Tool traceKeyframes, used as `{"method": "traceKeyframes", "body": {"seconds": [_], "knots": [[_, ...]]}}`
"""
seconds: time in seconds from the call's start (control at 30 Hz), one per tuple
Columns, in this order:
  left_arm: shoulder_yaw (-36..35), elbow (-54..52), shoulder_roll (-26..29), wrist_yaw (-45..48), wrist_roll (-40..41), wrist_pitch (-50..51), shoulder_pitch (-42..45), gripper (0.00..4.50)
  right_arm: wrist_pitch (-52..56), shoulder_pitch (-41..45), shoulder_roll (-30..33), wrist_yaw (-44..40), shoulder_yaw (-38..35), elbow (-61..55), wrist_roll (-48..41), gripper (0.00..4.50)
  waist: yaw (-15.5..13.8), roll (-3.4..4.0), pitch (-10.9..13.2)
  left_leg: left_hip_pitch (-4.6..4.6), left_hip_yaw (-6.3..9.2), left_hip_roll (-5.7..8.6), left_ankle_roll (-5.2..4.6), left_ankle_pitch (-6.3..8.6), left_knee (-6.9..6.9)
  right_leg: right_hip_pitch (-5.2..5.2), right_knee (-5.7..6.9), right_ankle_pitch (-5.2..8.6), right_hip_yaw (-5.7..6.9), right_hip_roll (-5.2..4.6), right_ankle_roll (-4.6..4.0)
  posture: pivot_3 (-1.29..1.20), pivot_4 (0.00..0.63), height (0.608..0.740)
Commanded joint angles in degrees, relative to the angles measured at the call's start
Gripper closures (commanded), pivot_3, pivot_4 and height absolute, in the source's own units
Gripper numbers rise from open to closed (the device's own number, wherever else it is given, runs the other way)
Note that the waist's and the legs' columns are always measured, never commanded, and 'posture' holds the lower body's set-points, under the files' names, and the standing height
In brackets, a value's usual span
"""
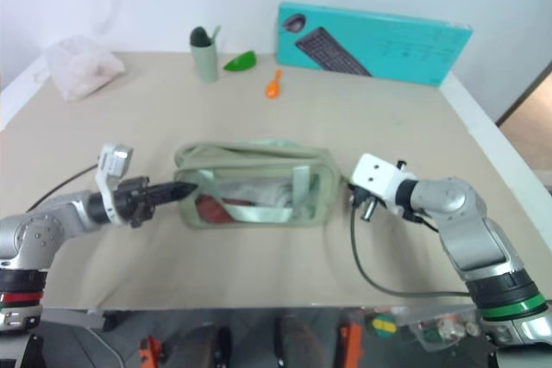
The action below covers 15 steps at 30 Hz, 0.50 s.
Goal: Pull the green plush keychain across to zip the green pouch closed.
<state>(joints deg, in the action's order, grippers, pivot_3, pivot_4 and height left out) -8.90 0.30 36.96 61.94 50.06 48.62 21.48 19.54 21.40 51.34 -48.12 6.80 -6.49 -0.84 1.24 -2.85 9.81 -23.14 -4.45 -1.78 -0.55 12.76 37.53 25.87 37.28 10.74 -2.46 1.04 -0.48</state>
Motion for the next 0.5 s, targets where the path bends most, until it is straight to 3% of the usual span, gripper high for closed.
{"method": "traceKeyframes", "body": {"seconds": [0.03,0.17,0.4,0.5], "knots": [[-1.36,0.52,0.25,-0.57,-0.44,-0.34,0.57,4.5,2.29,2.09,-1.24,0.89,-2.95,1.34,-1.1,3.8,0.04,0.0,0.0,0.01,0.0,-0.01,0.0,0.0,0.0,0.0,0.0,0.0,-0.01,0.01,0.0,0.0,0.15,0.74],[-1.08,0.81,0.14,-0.65,-0.74,-0.58,0.87,4.5,5.17,3.4,-2.15,-1.04,-7.24,-0.98,-6.85,2.44,0.01,0.0,0.0,-0.03,0.02,0.01,-0.01,-0.02,0.0,0.0,0.0,0.0,-0.03,0.02,0.0,0.0,0.15,0.74],[-4.1,0.22,-1.03,-2.92,2.63,0.68,2.67,2.07,7.95,0.75,-1.6,-4.04,-15.64,-3.04,-15.93,0.1,0.0,0.0,0.01,-0.13,0.05,0.05,-0.02,0.0,-0.03,0.04,-0.01,-0.08,-0.05,0.0,0.12,0.0,0.15,0.74],[-6.65,-2.25,-0.56,-4.0,4.52,0.79,2.62,1.04,9.15,-1.7,-1.06,-6.57,-21.37,-3.45,-21.31,0.0,-0.02,0.0,0.01,-0.15,0.07,0.05,-0.02,0.0,-0.03,0.04,-0.01,-0.08,-0.03,0.0,0.13,0.0,0.15,0.74]]}}
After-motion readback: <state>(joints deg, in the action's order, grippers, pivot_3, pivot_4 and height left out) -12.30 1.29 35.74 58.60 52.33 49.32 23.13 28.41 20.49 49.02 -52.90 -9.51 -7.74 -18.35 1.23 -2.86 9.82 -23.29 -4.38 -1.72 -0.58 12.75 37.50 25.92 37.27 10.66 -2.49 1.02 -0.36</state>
